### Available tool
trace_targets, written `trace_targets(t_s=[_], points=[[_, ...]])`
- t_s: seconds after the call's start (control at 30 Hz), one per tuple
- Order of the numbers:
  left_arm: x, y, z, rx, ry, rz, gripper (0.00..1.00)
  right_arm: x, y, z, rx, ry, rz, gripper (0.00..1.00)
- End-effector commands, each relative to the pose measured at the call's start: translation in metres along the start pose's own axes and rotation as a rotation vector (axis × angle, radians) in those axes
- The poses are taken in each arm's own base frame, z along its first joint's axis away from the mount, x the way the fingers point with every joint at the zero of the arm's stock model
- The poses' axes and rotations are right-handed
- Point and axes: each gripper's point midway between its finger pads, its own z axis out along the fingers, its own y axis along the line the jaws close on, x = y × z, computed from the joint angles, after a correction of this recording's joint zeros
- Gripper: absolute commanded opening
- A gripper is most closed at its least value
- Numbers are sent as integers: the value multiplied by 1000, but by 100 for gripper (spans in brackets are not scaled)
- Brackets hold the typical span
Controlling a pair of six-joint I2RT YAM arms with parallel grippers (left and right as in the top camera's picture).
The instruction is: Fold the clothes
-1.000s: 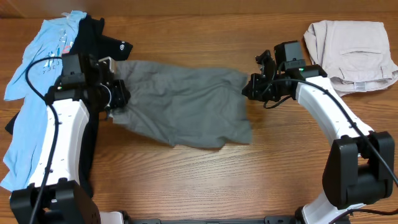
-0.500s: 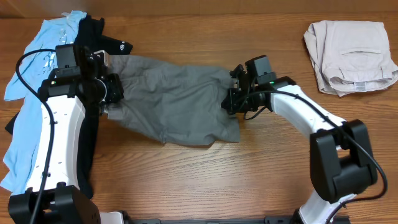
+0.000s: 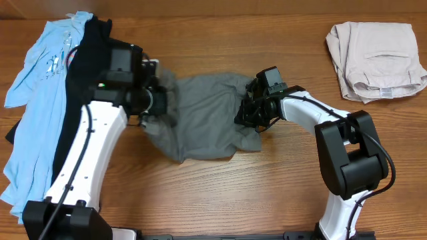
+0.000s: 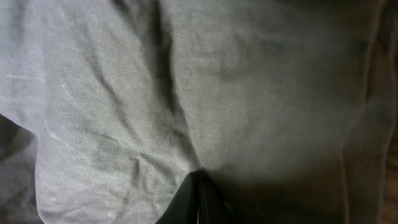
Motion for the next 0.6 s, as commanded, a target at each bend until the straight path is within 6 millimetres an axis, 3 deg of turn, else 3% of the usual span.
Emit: trace_targets(t_s=[0.0,0.33,0.57], points=[[-16,-44,-19,58,-85,64,4,5,0,7,-4,20,45,4],[-39,-130,-26,212,-240,143,4,11,-4,15,-33,62,79,4],[-40,-161,-10,259,-248,178,4,11,-4,15,-32,66,81,4]])
